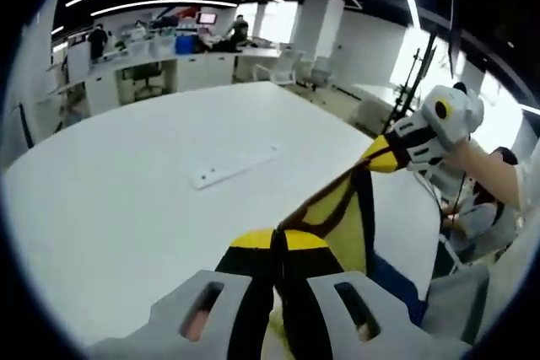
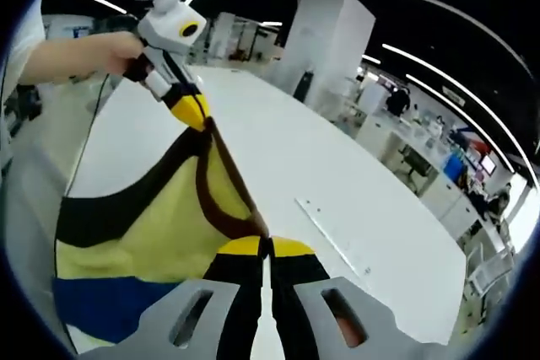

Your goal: Fold the garment on the visible template until the final outline fits inside the template.

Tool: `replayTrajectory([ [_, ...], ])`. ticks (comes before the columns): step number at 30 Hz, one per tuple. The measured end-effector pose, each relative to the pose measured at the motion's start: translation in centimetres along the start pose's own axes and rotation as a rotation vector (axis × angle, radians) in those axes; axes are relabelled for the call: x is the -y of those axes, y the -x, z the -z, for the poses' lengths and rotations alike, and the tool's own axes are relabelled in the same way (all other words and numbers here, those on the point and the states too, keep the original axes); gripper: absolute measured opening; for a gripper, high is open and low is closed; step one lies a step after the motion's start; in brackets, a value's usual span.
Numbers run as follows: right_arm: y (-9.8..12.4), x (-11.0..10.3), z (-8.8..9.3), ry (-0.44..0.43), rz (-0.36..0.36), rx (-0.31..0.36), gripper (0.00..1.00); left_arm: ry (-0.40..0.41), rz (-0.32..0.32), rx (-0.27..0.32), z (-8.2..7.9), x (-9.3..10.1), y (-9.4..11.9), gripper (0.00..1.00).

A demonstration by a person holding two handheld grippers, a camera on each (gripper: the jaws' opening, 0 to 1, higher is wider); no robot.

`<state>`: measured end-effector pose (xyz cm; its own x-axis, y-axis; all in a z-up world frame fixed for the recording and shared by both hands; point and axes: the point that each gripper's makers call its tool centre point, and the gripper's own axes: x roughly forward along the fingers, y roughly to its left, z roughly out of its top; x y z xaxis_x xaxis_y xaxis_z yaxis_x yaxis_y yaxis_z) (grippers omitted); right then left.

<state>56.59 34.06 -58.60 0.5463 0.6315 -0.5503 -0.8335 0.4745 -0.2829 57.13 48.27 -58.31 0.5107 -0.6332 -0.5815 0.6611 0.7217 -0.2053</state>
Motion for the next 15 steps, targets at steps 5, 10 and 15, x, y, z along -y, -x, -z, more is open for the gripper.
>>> replayTrajectory([
  [5, -1.5, 0.4, 1.1, -0.002, -0.007, -0.030, 0.02, 0.012, -0.005, -0.018, 0.8, -0.9, -1.3, 0.00],
  [10, -2.3, 1.2, 1.2, -0.022, 0.002, -0.023, 0.02, 0.022, -0.009, -0.024, 0.8, -1.7, -2.0, 0.00],
  [15, -3.5, 1.6, 2.0, -0.019, 0.007, -0.040, 0.02, 0.009, -0.014, -0.037, 0.9, -2.3, -3.0, 0.00],
])
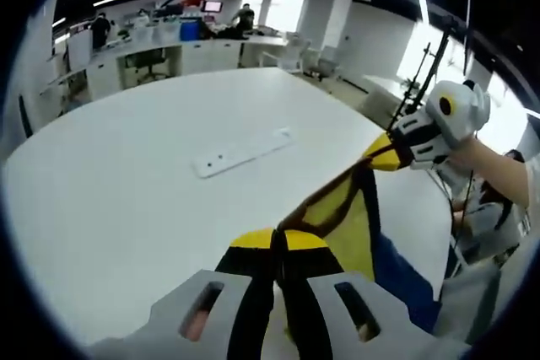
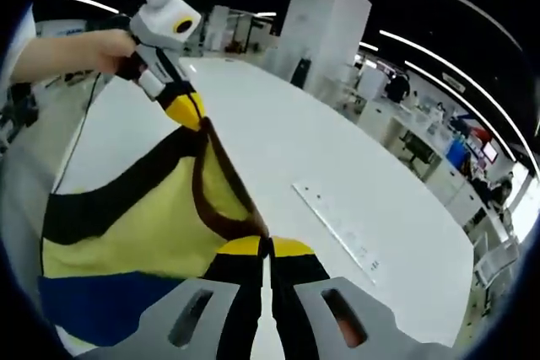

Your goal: Fold the garment on the visible template until the final outline fits inside the template.

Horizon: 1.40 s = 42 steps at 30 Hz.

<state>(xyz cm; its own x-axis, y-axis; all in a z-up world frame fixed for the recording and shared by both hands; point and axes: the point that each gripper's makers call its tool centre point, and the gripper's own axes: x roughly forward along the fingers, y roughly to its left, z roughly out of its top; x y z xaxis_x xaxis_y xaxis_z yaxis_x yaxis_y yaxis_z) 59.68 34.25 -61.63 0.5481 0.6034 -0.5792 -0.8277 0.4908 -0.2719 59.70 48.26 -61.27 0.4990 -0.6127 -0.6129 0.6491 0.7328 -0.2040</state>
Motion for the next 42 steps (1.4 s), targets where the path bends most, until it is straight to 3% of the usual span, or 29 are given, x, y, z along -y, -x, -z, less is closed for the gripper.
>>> replayTrajectory([
  [8, -3.5, 0.2, 2.5, -0.005, -0.027, -0.064, 0.02, 0.022, -0.015, -0.048, 2.1, -1.8, -2.8, 0.00],
  [17, -5.2, 1.2, 3.4, -0.001, -0.051, -0.091, 0.02, 0.089, 0.008, -0.066, 2.6, -2.8, -4.2, 0.00],
  [24, -7.6, 1.6, 4.8, 0.020, -0.093, -0.133, 0.02, 0.196, -0.003, -0.094, 4.0, -4.4, -6.2, 0.00],
  [30, -9.0, 1.8, 6.0, -0.017, -0.098, -0.158, 0.02, 0.273, -0.016, -0.130, 4.7, -5.4, -7.8, 0.00],
  [42, -11.3, 1.8, 8.2, -0.024, -0.119, -0.207, 0.03, 0.316, -0.026, -0.186, 6.3, -6.2, -9.5, 0.00],
])
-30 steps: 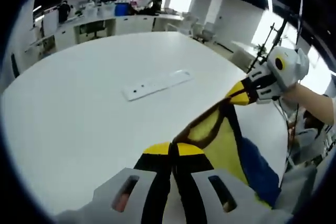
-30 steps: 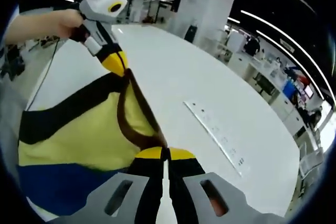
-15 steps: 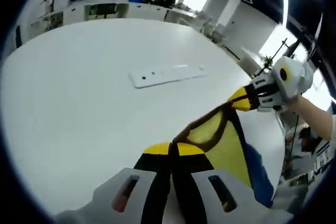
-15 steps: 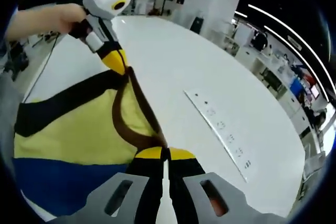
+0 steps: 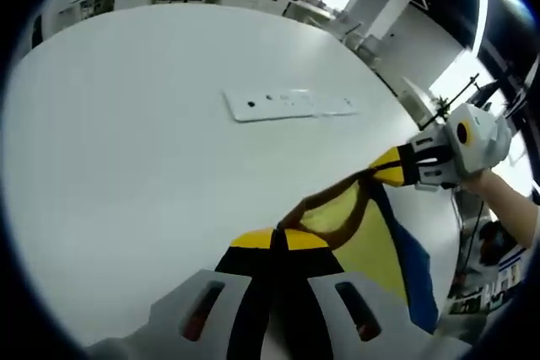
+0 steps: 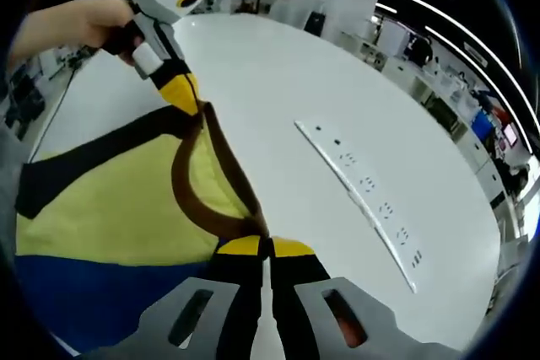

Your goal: Fold the garment on the visible template until the final outline fits inside the template.

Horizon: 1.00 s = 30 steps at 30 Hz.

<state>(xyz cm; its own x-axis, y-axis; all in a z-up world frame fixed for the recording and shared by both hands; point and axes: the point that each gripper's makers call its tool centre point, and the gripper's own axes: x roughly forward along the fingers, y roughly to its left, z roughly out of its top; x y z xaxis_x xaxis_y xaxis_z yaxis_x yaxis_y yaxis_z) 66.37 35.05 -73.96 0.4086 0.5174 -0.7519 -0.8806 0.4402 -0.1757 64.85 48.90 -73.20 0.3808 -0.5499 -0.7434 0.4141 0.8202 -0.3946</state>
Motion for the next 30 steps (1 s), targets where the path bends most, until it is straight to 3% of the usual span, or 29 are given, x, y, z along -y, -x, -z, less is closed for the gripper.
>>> replayTrajectory([
  [23, -2.0, 0.1, 0.4, 0.008, 0.001, -0.034, 0.03, -0.016, -0.024, -0.076, 0.8, -2.0, -1.6, 0.00],
  [30, -2.0, 0.4, 0.7, -0.108, 0.014, -0.018, 0.03, -0.039, -0.026, -0.078, 0.8, -2.0, -1.7, 0.00],
])
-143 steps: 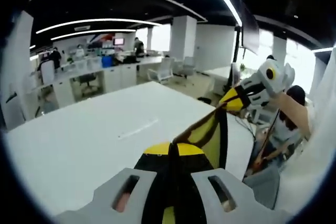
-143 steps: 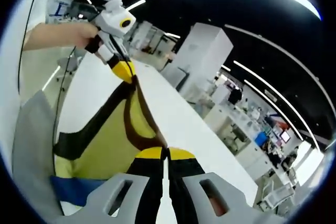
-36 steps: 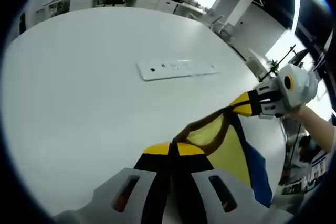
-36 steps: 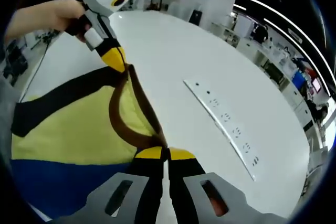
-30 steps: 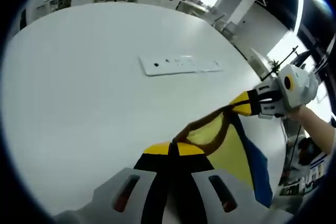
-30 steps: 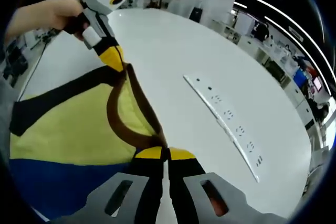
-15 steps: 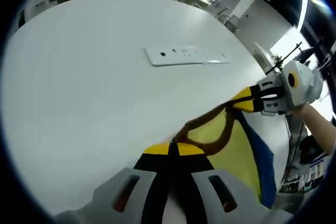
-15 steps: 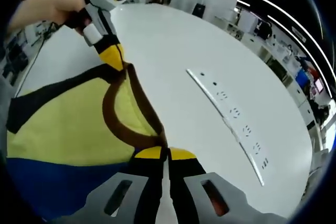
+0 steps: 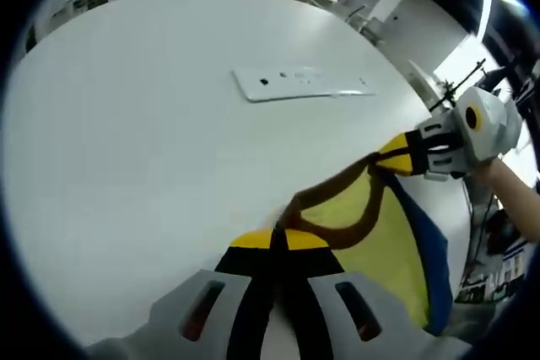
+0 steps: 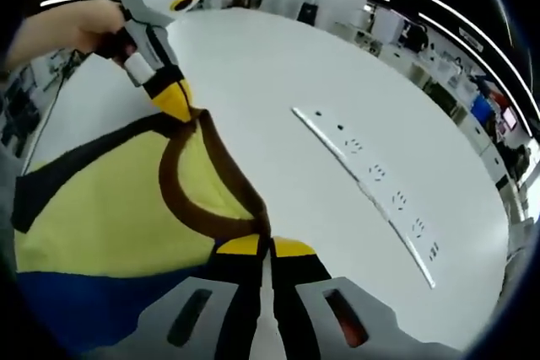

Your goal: Fold the garment on the visible template until the final outline fits inside the template.

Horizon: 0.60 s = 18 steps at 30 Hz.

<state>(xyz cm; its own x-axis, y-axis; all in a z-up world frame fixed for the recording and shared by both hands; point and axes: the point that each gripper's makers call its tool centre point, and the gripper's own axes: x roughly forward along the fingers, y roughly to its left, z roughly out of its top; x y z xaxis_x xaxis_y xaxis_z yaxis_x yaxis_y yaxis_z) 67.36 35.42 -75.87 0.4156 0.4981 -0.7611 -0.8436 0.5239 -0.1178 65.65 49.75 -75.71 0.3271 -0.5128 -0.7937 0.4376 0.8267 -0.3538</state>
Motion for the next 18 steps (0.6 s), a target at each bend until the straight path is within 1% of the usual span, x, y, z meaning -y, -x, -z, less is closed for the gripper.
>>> replayTrajectory([
  [2, 0.00, 0.02, 0.02, -0.010, 0.009, 0.003, 0.03, 0.001, 0.000, 0.002, -0.03, -0.01, -0.02, 0.00],
  [4, 0.15, -0.20, 0.03, -0.003, 0.015, 0.002, 0.03, -0.002, -0.001, 0.001, -0.03, -0.02, -0.01, 0.00],
  [7, 0.03, 0.05, -0.01, 0.001, 0.016, -0.003, 0.04, -0.014, -0.006, 0.001, -0.05, -0.05, -0.02, 0.00],
  [13, 0.41, -0.22, 0.04, -0.023, 0.021, 0.003, 0.05, -0.018, -0.008, 0.006, -0.02, -0.01, 0.05, 0.00],
  [15, 0.17, 0.18, 0.01, -0.029, 0.025, 0.000, 0.06, -0.019, -0.010, 0.006, -0.02, 0.00, 0.06, 0.00],
  [18, 0.15, 0.19, 0.04, -0.048, 0.026, -0.001, 0.06, -0.030, -0.015, 0.005, -0.03, 0.04, 0.05, 0.00],
])
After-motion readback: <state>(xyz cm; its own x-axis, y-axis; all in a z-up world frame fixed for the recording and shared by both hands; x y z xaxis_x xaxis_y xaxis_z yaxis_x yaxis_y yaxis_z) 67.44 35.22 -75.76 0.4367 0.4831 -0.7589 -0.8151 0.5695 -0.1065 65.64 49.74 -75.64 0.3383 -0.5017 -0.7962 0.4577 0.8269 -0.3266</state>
